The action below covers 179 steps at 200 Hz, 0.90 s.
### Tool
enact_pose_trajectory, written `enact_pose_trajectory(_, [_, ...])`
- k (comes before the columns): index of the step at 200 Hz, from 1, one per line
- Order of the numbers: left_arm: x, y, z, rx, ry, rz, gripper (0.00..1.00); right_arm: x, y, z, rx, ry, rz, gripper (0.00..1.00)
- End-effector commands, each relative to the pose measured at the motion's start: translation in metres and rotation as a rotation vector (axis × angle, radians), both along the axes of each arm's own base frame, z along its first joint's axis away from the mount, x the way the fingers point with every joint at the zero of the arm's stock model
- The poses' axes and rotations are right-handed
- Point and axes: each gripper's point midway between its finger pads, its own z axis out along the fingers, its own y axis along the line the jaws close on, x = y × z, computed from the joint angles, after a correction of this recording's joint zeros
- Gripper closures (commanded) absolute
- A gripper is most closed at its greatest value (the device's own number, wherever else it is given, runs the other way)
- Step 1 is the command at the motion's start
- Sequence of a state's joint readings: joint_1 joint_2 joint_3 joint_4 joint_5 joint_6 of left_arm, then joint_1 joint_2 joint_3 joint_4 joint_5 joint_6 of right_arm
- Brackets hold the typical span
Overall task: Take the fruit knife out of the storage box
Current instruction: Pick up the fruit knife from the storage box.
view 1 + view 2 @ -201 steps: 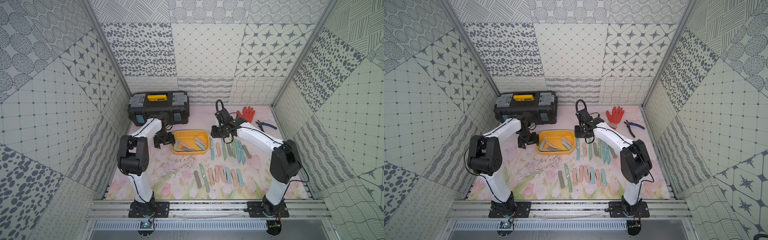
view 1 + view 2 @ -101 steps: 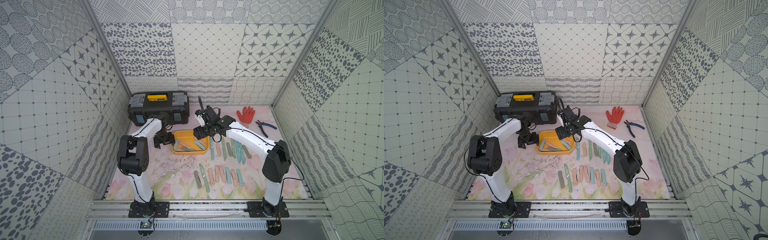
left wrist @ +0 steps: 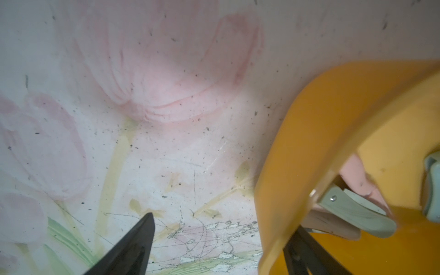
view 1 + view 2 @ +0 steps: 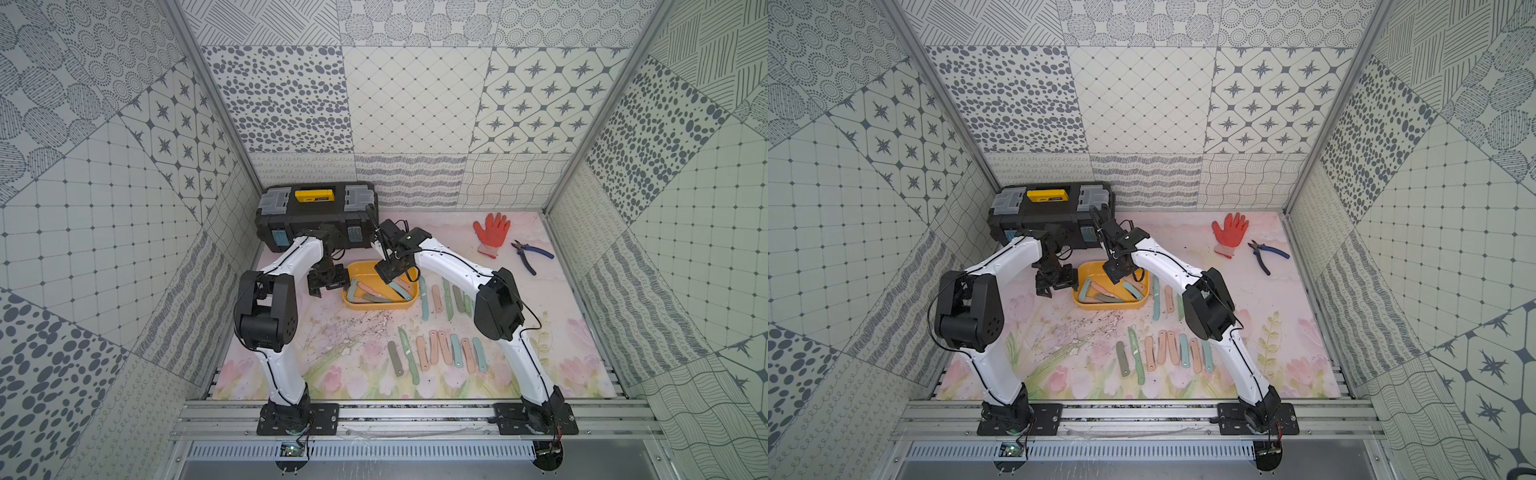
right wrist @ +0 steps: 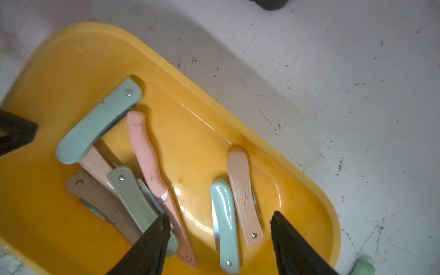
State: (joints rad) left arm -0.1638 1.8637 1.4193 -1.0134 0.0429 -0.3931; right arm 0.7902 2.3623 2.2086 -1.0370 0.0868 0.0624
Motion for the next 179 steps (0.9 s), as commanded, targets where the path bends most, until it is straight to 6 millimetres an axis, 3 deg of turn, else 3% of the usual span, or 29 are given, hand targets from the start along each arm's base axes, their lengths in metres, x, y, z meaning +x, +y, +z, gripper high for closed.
enact_pose_trajectory(1, [-0.004,-0.001,0.009,-0.007,-0.001,0.007,0.19,-0.001,-0.012,-0.006,-0.06,0.023,-0.014,0.3])
enact_pose_trajectory(38, [-0.004,-0.002,0.009,-0.009,0.001,0.006,0.19,0.007,-0.015,-0.011,-0.008,0.049,-0.037,0.31])
enact_pose_trajectory(80, [-0.004,-0.001,0.01,-0.005,-0.003,0.007,0.19,0.015,-0.028,-0.026,-0.026,0.1,-0.088,0.42])
enact_pose_trajectory(179, [-0.004,-0.001,0.009,-0.004,0.002,0.008,0.19,0.012,-0.034,-0.052,-0.083,0.145,-0.076,0.43])
